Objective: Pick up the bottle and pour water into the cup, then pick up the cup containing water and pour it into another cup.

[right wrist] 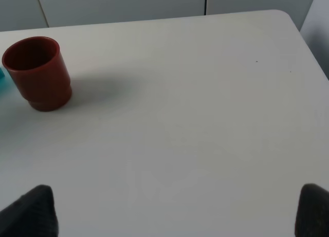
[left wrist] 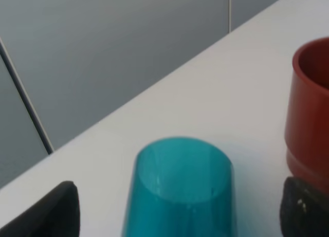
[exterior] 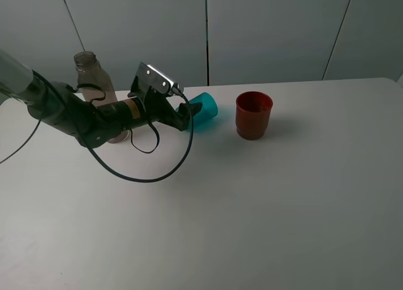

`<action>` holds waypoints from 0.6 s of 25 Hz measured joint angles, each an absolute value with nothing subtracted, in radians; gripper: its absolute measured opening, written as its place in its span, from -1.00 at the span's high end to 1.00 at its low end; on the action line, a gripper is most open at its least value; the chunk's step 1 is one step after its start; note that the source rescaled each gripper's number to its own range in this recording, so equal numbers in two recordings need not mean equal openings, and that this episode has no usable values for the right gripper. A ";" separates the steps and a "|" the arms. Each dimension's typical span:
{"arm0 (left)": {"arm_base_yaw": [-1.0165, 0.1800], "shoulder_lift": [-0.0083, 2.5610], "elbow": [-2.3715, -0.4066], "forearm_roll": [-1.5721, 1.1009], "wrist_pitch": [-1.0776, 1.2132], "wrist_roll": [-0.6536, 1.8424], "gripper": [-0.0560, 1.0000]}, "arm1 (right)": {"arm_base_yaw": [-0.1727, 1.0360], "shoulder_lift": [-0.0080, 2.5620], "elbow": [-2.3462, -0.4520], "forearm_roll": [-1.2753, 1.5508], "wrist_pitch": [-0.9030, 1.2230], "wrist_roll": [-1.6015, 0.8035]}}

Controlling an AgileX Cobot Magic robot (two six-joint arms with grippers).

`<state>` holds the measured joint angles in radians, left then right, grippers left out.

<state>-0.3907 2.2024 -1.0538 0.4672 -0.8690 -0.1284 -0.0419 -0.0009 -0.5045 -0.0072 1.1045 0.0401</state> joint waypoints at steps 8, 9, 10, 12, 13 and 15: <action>-0.431 1.872 -1.056 0.394 -0.455 -0.128 -0.96 | -0.042 -0.001 -0.504 -0.007 1.105 0.040; -0.437 1.823 -1.056 0.362 -0.367 -0.128 -0.96 | -0.042 -0.001 -0.504 -0.007 1.105 0.040; -0.439 1.760 -1.056 0.319 -0.267 -0.128 -0.97 | -0.042 -0.001 -0.504 -0.007 1.105 0.040; -0.441 1.634 -1.058 0.227 -0.065 -0.128 -0.97 | -0.042 -0.001 -0.504 -0.007 1.105 0.040; -0.441 1.581 -1.058 0.178 0.050 -0.128 -0.97 | -0.042 -0.001 -0.504 -0.007 1.105 0.040; -0.441 1.453 -1.058 0.106 0.241 -0.128 -0.97 | -0.042 -0.001 -0.504 -0.007 1.105 0.040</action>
